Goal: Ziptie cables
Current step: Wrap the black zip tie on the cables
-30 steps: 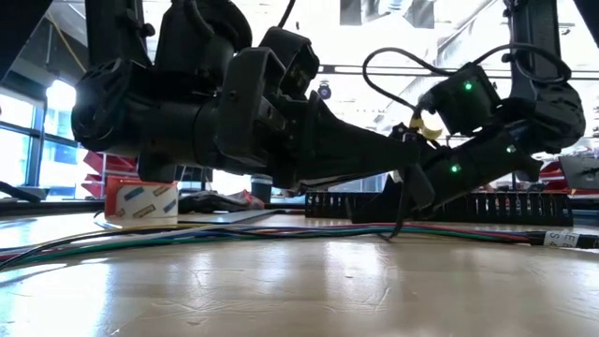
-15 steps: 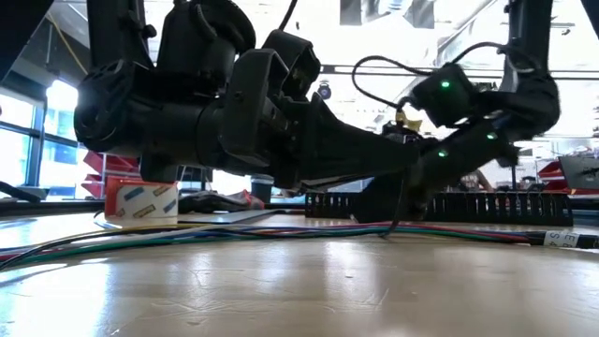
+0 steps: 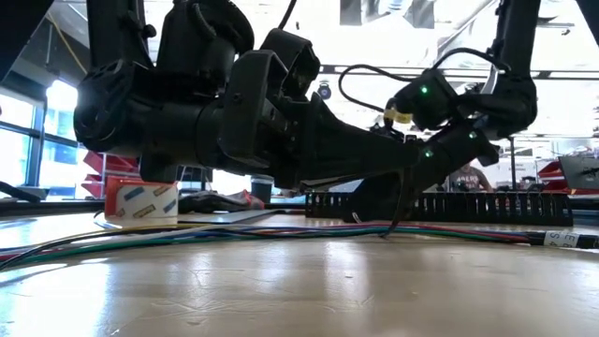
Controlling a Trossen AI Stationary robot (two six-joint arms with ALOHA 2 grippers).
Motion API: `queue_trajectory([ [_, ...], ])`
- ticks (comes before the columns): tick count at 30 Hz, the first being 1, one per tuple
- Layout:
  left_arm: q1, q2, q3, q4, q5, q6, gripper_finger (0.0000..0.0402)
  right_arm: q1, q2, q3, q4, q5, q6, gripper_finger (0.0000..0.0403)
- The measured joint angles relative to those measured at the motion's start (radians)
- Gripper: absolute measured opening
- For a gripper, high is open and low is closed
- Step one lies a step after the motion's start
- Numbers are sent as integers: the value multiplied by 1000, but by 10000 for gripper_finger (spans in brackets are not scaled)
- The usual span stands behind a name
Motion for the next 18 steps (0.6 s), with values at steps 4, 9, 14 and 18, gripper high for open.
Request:
queue_trajectory([
  [4,0,0,0,0,0,1,0,25,1,-4,1,9,-17,127],
  [9,0,0,0,0,0,2,0,51,2,-6,-1,61,-27,45],
  [14,0,0,0,1,-16,-9,0,113,3,-8,15,182,-86,5],
  [18,9,-18,0,-3,-44,-37,0,198,7,-33,125,279,-168,0],
])
